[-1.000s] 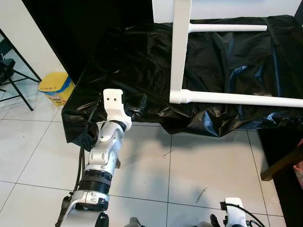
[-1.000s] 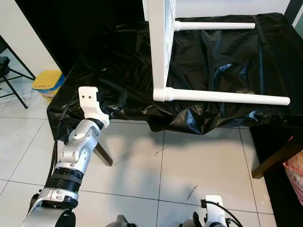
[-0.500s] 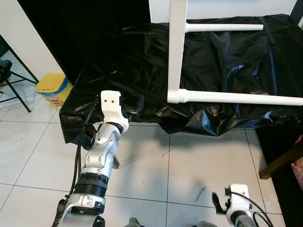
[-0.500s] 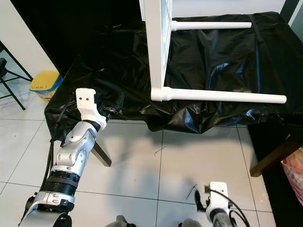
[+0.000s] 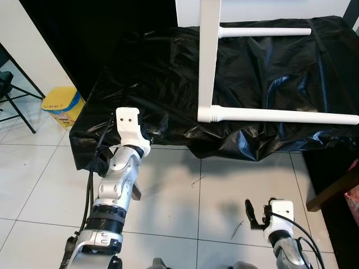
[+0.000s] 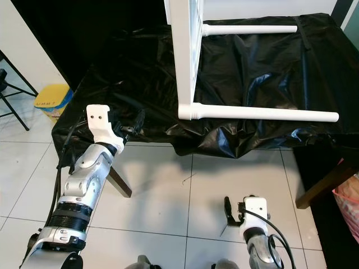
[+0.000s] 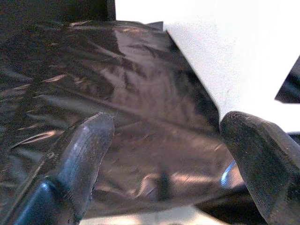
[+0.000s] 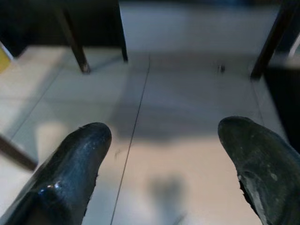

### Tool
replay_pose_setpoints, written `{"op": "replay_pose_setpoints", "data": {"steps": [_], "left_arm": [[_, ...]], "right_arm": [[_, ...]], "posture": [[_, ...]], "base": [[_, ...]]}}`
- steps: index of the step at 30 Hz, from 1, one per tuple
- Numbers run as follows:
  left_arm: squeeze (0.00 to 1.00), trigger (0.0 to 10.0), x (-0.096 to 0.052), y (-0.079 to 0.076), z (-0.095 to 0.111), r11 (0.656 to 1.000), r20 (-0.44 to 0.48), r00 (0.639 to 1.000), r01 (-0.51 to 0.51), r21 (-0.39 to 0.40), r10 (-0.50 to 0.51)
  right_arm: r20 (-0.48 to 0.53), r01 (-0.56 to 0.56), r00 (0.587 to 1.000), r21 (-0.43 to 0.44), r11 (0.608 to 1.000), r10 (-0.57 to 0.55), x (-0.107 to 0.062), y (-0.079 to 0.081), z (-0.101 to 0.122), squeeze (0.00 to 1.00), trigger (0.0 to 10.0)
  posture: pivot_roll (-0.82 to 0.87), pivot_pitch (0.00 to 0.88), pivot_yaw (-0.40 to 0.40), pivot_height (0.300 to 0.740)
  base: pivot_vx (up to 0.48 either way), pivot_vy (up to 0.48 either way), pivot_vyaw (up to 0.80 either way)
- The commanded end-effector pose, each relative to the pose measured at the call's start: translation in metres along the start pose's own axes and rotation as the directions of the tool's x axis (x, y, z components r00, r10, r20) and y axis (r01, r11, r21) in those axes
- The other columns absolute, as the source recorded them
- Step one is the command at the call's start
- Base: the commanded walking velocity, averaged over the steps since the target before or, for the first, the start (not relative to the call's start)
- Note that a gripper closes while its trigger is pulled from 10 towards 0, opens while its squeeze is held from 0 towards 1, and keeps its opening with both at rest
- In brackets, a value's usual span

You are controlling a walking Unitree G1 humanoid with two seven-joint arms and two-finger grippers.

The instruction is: Building children table

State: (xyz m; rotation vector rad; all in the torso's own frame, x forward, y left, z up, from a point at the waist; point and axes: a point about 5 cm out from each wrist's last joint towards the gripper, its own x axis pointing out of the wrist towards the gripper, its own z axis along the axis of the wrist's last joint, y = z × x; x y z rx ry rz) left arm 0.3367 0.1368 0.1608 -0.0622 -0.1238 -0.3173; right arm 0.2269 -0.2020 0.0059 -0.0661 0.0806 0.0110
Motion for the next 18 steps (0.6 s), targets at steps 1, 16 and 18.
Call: {"op": "replay_pose_setpoints", "data": {"steps": [1,16,18], "left_arm": [[0.91,10.0,-0.006,-0.001,-0.004,0.994,-0.011,0.996,0.086,0.063,-0.086],[0.00,10.0,-0.007,0.003,0.011,0.996,0.057,0.997,-0.050,0.076,0.045],[0.00,10.0,-0.007,0.002,0.012,0.995,0.059,0.997,-0.047,0.084,0.042]], "right_arm": [[0.069,-0.005,0.998,0.004,1.000,0.005,0.005,0.007,0.014,1.00,10.0],[0.407,-0.010,0.913,0.018,1.000,0.002,0.039,0.021,0.115,0.00,10.0],[0.420,-0.009,0.908,0.019,1.000,0.000,0.042,0.022,0.121,0.00,10.0]], "posture": [[-0.10,0.054,0.083,0.740],[-0.09,0.024,0.048,0.740],[-0.09,0.024,0.048,0.740]], "base": [[0.000,0.000,0.00],[0.000,0.000,0.00],[0.000,0.000,0.00]]}}
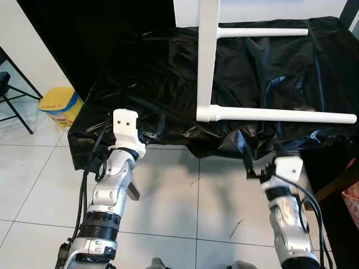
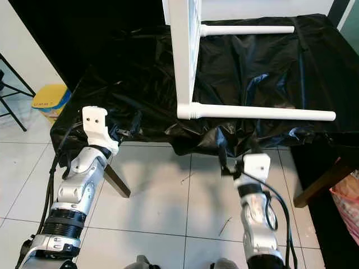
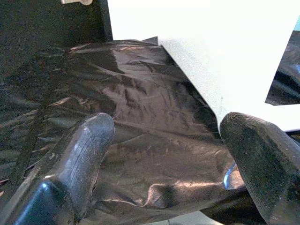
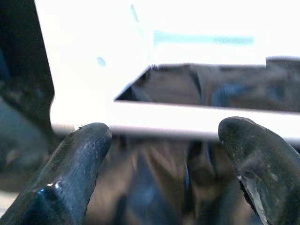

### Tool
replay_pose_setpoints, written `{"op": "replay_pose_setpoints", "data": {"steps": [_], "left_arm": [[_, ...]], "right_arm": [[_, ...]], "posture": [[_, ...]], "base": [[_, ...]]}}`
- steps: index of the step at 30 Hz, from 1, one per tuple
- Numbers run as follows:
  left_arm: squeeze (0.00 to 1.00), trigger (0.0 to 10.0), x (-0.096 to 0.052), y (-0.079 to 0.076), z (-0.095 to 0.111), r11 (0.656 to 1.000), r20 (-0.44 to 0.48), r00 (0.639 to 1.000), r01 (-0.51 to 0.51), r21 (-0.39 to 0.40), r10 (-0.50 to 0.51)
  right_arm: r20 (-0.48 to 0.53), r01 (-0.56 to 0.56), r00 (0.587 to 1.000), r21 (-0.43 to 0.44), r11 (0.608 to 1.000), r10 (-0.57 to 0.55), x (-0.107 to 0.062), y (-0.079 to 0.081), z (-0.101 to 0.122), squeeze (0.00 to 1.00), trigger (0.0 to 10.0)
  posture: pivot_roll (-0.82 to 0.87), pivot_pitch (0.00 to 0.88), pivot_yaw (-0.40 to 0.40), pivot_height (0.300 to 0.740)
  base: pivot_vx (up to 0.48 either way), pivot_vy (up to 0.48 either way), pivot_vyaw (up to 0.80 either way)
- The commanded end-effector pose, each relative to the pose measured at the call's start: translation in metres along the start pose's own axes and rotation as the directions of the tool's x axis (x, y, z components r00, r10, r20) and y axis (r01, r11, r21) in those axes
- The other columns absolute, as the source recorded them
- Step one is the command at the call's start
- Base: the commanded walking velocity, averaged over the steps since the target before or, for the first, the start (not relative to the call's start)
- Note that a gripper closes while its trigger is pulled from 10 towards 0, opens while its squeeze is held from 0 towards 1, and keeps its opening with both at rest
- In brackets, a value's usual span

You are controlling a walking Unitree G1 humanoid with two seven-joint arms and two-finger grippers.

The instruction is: Building children table

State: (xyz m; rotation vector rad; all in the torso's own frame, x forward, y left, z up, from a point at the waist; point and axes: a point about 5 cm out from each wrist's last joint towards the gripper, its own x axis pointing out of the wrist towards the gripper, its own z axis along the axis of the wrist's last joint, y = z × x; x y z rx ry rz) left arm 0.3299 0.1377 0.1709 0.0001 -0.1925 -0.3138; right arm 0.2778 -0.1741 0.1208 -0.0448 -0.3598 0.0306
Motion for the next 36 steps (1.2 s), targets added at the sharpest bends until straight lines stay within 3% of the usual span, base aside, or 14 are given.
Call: {"op": "replay_pose_setpoints", "data": {"steps": [1,7,10,16,21,36], "left_arm": [[0.00,10.0,0.000,0.003,0.001,0.999,-0.002,1.000,-0.031,0.032,0.031],[0.00,10.0,0.000,0.005,0.002,0.998,-0.014,1.000,-0.007,0.070,0.008],[0.00,10.0,-0.001,0.012,0.007,0.998,0.004,0.999,-0.037,0.057,0.037],[0.00,10.0,-0.003,0.011,0.013,0.997,0.030,0.999,-0.040,0.068,0.038],[0.00,10.0,-0.004,0.011,0.017,0.996,0.037,0.999,-0.036,0.078,0.033],[0.00,10.0,-0.007,0.013,0.031,0.993,0.068,0.997,-0.046,0.111,0.039]], "right_arm": [[0.001,0.002,1.000,0.001,1.000,-0.002,0.007,0.002,0.005,0.00,10.0],[-0.001,-0.019,1.000,0.004,1.000,0.019,0.024,0.001,0.012,0.00,10.0],[-0.017,-0.097,0.995,0.021,0.995,0.097,0.037,0.016,0.012,0.00,10.0],[-0.043,-0.132,0.990,0.043,0.990,0.134,0.053,0.034,0.008,0.00,10.0],[-0.086,-0.170,0.981,0.059,0.984,0.175,0.074,0.060,0.005,0.00,10.0],[-0.147,-0.163,0.974,0.079,0.983,0.173,0.112,0.096,0.012,0.00,10.0]], "posture": [[-0.08,0.021,0.040,0.740],[-0.08,0.025,0.036,0.740],[-0.08,0.029,0.036,0.740],[-0.07,0.033,0.029,0.740],[-0.03,0.049,0.016,0.740],[0.05,0.092,-0.023,0.740]], "base": [[0.000,0.000,0.00],[0.000,0.000,0.00],[0.000,0.000,0.00],[0.000,0.000,0.00],[0.000,0.000,0.00],[0.000,0.000,0.00]]}}
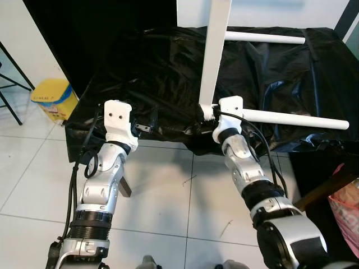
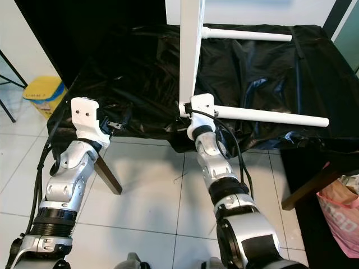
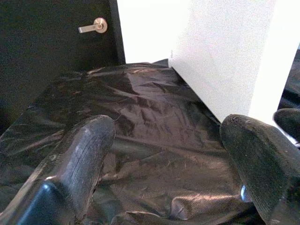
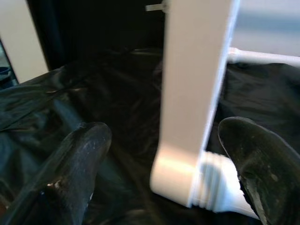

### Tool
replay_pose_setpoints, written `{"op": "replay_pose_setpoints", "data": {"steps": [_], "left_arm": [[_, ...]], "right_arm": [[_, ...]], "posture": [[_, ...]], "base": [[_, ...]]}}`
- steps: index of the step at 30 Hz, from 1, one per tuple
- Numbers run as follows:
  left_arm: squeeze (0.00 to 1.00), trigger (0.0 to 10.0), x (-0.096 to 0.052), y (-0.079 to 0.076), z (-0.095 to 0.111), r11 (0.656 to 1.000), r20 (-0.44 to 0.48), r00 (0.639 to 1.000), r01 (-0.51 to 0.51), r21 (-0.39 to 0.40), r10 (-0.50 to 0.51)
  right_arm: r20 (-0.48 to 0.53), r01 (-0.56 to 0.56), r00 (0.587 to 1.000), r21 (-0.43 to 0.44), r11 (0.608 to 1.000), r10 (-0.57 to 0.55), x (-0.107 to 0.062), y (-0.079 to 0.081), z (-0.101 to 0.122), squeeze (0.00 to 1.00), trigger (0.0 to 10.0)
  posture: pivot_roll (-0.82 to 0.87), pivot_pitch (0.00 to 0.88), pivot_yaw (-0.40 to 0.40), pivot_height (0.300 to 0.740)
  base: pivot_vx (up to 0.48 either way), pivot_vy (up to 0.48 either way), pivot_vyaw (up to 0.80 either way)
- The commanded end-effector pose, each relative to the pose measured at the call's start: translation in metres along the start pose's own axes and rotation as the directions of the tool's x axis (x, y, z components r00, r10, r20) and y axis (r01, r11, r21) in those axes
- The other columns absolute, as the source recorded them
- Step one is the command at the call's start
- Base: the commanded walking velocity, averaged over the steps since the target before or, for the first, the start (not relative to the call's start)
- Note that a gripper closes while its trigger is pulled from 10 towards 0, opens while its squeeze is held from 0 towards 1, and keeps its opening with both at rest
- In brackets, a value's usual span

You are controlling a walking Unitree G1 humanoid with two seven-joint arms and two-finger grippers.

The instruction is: Building children table

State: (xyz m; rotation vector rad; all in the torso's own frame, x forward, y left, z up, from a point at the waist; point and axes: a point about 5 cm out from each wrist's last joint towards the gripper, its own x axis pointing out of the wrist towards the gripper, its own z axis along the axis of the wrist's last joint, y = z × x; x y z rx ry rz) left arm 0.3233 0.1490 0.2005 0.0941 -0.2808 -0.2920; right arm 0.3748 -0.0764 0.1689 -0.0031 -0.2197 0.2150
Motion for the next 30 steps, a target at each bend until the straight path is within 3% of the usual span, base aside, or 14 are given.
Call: {"op": "replay_pose_setpoints", "data": {"steps": [1,11,19,25,30], "left_arm": [[0.00,10.0,-0.003,0.003,0.000,1.000,-0.008,1.000,-0.030,0.006,0.030],[0.00,10.0,-0.012,0.001,0.002,1.000,-0.010,1.000,-0.027,0.013,0.027],[0.00,10.0,-0.014,-0.005,0.003,1.000,-0.008,1.000,0.026,0.012,-0.026],[0.00,10.0,-0.008,-0.006,-0.003,1.000,-0.030,0.999,0.023,-0.013,-0.023],[0.00,10.0,-0.008,-0.006,-0.005,1.000,-0.035,0.999,0.018,-0.013,-0.019]], "right_arm": [[-0.020,0.008,1.000,-0.007,1.000,-0.008,0.002,0.002,-0.002,0.00,10.0],[0.007,0.124,0.992,-0.037,0.992,-0.124,0.021,0.019,0.016,0.00,10.0],[0.048,0.127,0.991,-0.017,0.992,-0.127,0.016,0.016,0.015,0.00,10.0],[0.128,0.091,0.988,-0.057,0.994,-0.083,-0.016,-0.014,-0.003,0.00,10.0],[0.136,0.104,0.986,-0.074,0.992,-0.093,-0.023,-0.022,-0.005,0.00,10.0]], "posture": [[0.05,0.092,-0.023,0.740],[0.09,0.107,-0.044,0.740],[0.09,0.103,-0.041,0.740],[0.02,0.087,-0.017,0.740],[0.00,0.086,-0.011,0.740]], "base": [[0.000,0.000,0.00],[0.000,0.000,0.00],[0.000,0.000,0.00],[0.000,0.000,0.00],[0.000,0.000,0.00]]}}
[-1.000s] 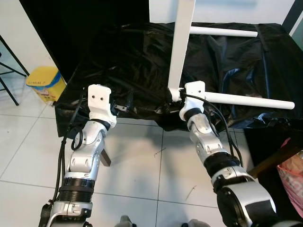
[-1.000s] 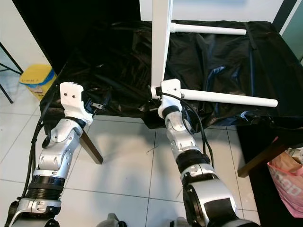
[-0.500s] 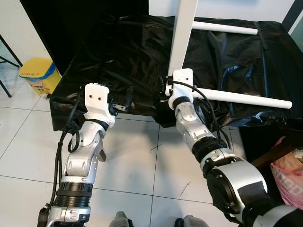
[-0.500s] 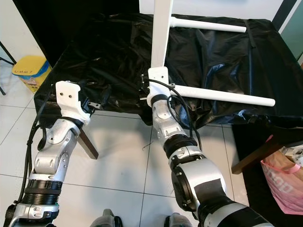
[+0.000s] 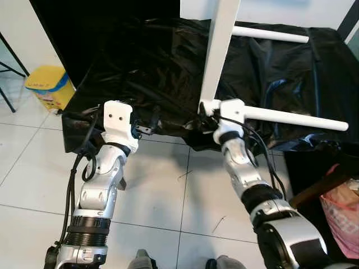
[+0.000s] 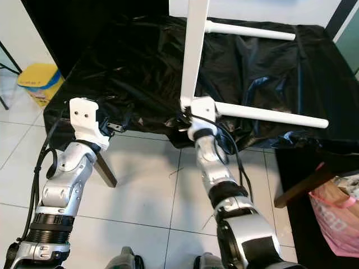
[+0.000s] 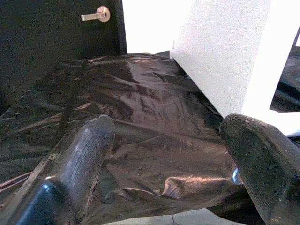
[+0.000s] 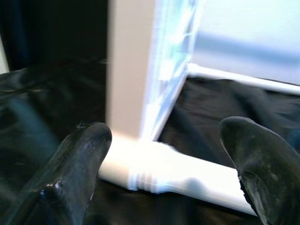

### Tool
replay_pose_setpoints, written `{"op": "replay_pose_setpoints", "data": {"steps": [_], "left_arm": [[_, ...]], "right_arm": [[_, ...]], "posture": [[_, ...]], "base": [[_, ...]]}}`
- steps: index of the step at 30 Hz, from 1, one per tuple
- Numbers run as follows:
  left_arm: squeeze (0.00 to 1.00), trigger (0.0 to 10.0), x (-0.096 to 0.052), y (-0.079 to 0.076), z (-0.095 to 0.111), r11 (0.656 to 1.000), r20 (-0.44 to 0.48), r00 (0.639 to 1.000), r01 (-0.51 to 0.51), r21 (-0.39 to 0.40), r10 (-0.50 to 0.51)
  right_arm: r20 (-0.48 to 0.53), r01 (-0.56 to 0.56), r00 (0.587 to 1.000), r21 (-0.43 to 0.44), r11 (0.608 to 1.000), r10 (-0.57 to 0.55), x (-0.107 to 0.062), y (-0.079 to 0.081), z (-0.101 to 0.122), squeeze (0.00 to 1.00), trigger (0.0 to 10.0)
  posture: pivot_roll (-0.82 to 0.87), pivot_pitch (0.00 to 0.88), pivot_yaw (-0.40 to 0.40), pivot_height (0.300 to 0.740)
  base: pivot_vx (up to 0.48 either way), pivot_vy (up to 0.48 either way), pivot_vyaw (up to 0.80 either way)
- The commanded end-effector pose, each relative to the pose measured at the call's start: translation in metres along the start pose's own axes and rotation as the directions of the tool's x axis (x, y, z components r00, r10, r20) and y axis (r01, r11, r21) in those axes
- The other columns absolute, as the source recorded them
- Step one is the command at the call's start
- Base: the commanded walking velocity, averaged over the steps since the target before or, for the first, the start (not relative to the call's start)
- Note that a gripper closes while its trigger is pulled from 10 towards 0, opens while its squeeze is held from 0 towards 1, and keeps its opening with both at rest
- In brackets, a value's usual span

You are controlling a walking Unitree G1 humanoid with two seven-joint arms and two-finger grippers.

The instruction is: Building children table

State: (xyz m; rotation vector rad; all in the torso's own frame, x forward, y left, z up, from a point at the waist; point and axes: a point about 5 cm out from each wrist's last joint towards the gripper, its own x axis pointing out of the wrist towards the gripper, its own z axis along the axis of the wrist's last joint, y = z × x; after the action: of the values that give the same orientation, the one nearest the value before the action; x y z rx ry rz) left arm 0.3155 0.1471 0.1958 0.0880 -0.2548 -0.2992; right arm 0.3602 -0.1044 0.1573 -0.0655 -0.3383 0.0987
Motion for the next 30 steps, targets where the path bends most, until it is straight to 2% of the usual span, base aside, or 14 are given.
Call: {"op": "replay_pose_setpoints", "data": {"steps": [1,4,6,9,10,14,17,20,27,30], "left_arm": [[0.00,10.0,0.000,-0.002,-0.006,1.000,-0.018,1.000,0.016,0.001,-0.016],[0.00,10.0,-0.002,-0.002,-0.012,1.000,-0.032,0.999,0.018,0.015,-0.017],[0.00,10.0,-0.004,0.002,-0.016,1.000,-0.040,0.999,-0.021,0.004,0.021],[0.00,10.0,-0.005,0.005,-0.018,0.999,-0.043,0.998,-0.051,-0.011,0.050],[0.00,10.0,-0.006,0.011,-0.020,0.995,-0.047,0.995,-0.089,-0.034,0.087],[0.00,10.0,-0.006,0.016,-0.022,0.993,-0.047,0.993,-0.108,-0.040,0.106],[0.00,10.0,-0.007,0.017,-0.023,0.995,-0.050,0.994,-0.099,-0.034,0.097],[0.00,10.0,-0.007,0.018,-0.026,0.999,-0.055,0.998,-0.034,-0.018,0.033],[0.00,10.0,-0.006,0.017,-0.024,0.998,-0.034,0.998,-0.046,-0.051,0.044],[0.00,10.0,-0.007,0.014,-0.021,0.992,-0.016,0.996,-0.091,-0.088,0.090]], "right_arm": [[0.029,-0.001,1.000,-0.011,1.000,0.001,-0.006,-0.006,0.002,0.00,10.0],[0.046,0.013,0.999,-0.057,0.998,-0.010,-0.019,-0.022,0.000,0.00,10.0],[0.045,0.027,0.999,-0.090,0.996,-0.023,-0.031,-0.031,-0.002,0.00,10.0],[0.044,0.038,0.998,-0.099,0.994,-0.034,-0.037,-0.035,-0.003,0.00,10.0],[0.034,0.062,0.998,-0.100,0.993,-0.059,-0.045,-0.040,-0.004,0.00,10.0],[0.018,0.082,0.997,-0.102,0.991,-0.081,-0.054,-0.045,-0.006,0.00,10.0],[0.013,0.093,0.996,-0.104,0.990,-0.092,-0.059,-0.048,-0.007,0.00,10.0],[0.001,0.117,0.993,-0.104,0.988,-0.118,-0.075,-0.057,-0.009,0.00,10.0],[0.004,0.088,0.996,-0.098,0.991,-0.088,-0.076,-0.055,-0.006,0.00,10.0],[0.003,0.059,0.998,-0.080,0.995,-0.059,-0.073,-0.054,-0.004,0.00,10.0]], "posture": [[-0.02,0.080,-0.004,0.740],[-0.04,0.065,0.011,0.740],[-0.06,0.059,0.022,0.740],[-0.07,0.057,0.033,0.740],[-0.08,0.053,0.049,0.740],[-0.10,0.053,0.073,0.740],[-0.11,0.053,0.082,0.740],[-0.11,0.047,0.086,0.740],[-0.10,0.047,0.080,0.740],[-0.08,0.044,0.064,0.740]], "base": [[0.000,0.000,0.00],[0.000,0.000,0.00],[0.000,0.000,0.00],[0.000,0.000,-0.32],[0.000,0.000,-0.77],[0.000,0.000,-0.78],[0.000,0.000,-0.78],[0.000,0.000,-0.51],[0.000,0.000,0.00],[0.000,0.000,0.00]]}}
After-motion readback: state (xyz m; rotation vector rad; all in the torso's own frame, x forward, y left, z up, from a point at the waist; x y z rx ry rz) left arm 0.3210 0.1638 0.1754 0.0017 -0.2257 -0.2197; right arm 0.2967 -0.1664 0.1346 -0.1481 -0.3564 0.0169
